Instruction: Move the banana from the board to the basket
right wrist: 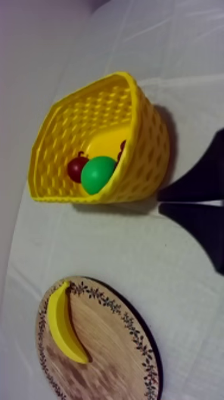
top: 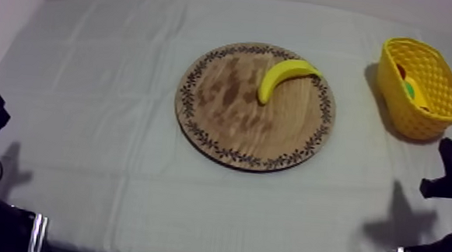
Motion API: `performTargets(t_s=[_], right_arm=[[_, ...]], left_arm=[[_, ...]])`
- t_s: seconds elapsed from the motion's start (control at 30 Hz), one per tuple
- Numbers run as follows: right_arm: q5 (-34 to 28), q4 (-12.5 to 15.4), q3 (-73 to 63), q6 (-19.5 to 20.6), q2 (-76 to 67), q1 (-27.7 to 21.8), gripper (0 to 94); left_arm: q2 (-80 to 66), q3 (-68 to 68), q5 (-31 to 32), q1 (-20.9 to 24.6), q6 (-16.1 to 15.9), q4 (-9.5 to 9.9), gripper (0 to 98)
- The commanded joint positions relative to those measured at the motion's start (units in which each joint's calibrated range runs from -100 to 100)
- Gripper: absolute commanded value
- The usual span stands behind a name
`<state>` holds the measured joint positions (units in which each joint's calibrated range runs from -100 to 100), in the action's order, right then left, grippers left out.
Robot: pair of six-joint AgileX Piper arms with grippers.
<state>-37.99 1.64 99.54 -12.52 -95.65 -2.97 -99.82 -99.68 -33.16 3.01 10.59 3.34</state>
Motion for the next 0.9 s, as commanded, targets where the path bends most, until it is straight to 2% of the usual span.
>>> performTargets(t_s=[0.0, 0.43, 0.87], right_arm=[[0.0, 0.0, 0.0, 0.0, 0.0, 0.0, 0.5], [0.0, 0.0, 0.0, -0.2, 0.0, 1.1, 0.5], [0.0, 0.0, 0.0, -0.2, -0.1, 10.8, 0.4]], left_arm=[[0.0, 0.0, 0.0, 0.0, 0.0, 0.01, 0.1], [0.0, 0.0, 0.0, 0.0, 0.0, 0.01, 0.1], [0.0, 0.0, 0.0, 0.0, 0.0, 0.01, 0.1]])
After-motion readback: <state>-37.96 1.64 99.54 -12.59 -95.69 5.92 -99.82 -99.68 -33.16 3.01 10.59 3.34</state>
